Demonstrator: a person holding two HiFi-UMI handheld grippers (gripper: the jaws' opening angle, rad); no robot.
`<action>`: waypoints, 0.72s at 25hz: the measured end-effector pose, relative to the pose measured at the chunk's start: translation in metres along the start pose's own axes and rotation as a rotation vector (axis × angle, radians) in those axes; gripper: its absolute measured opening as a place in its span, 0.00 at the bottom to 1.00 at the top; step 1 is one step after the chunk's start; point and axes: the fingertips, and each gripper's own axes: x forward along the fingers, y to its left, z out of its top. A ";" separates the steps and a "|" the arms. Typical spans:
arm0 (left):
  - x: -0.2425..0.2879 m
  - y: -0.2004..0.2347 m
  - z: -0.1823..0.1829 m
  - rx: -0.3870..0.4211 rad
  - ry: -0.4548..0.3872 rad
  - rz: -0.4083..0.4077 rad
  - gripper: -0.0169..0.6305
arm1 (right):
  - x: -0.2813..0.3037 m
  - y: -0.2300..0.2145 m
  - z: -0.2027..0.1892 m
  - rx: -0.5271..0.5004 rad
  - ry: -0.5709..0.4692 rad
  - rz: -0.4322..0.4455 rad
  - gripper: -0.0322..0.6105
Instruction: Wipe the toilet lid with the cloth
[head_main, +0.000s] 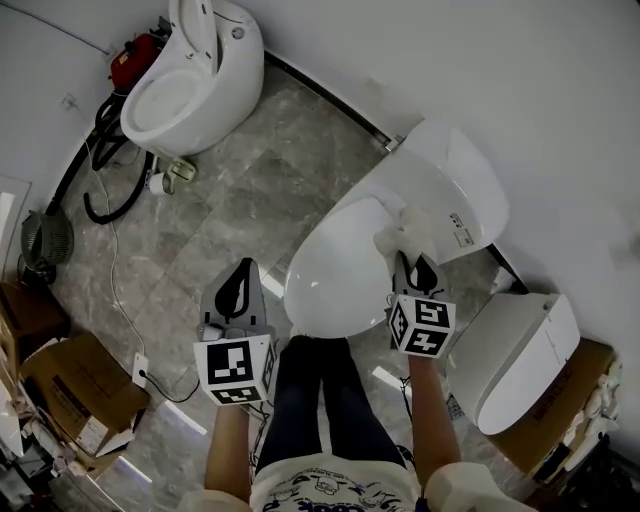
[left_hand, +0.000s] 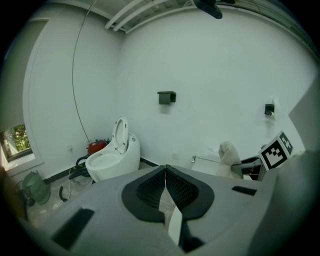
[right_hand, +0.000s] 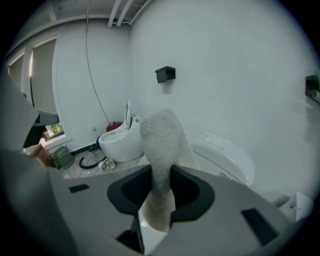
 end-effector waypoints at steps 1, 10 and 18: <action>0.004 0.003 -0.006 0.000 0.007 0.001 0.04 | 0.009 -0.001 -0.006 -0.009 0.013 0.001 0.21; 0.035 0.011 -0.054 0.000 0.065 0.000 0.04 | 0.081 -0.022 -0.059 -0.117 0.137 -0.016 0.21; 0.057 0.005 -0.088 0.004 0.107 -0.031 0.04 | 0.137 -0.041 -0.084 -0.179 0.218 -0.038 0.21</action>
